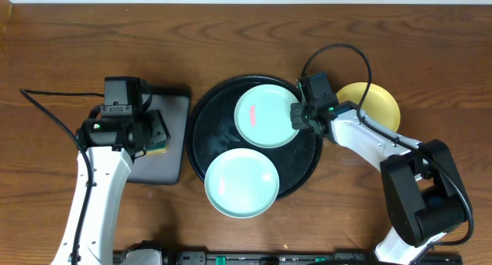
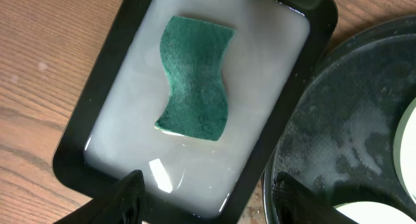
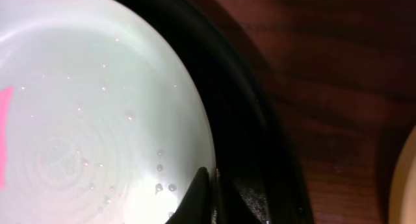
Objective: Clean dirty plates on tray and stack at the side
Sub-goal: 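Lower the left gripper into the water tray and grasp the green sponge, then lift the sponge out of the water tray with the left gripper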
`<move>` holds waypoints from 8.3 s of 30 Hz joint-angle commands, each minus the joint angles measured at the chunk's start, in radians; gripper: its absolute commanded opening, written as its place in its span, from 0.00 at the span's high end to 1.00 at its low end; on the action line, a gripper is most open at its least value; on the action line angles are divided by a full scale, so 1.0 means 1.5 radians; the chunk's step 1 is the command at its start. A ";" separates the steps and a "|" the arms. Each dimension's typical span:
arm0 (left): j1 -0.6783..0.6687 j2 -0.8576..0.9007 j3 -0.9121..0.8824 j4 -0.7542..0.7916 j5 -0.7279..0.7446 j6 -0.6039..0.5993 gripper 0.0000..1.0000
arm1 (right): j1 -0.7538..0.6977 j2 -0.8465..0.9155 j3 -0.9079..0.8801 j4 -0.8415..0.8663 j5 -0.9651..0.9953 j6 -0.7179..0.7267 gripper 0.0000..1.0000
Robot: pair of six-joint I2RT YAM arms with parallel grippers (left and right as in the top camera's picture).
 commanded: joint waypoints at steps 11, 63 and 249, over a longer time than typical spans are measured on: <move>0.002 0.025 -0.006 0.020 -0.004 0.028 0.37 | 0.001 0.004 -0.005 0.000 -0.023 0.001 0.65; 0.052 0.348 -0.006 0.166 -0.036 0.035 0.59 | 0.001 0.004 -0.005 0.007 -0.019 -0.004 0.60; 0.009 0.049 0.129 0.156 0.009 0.117 0.93 | 0.007 0.013 -0.010 0.045 -0.051 -0.028 0.99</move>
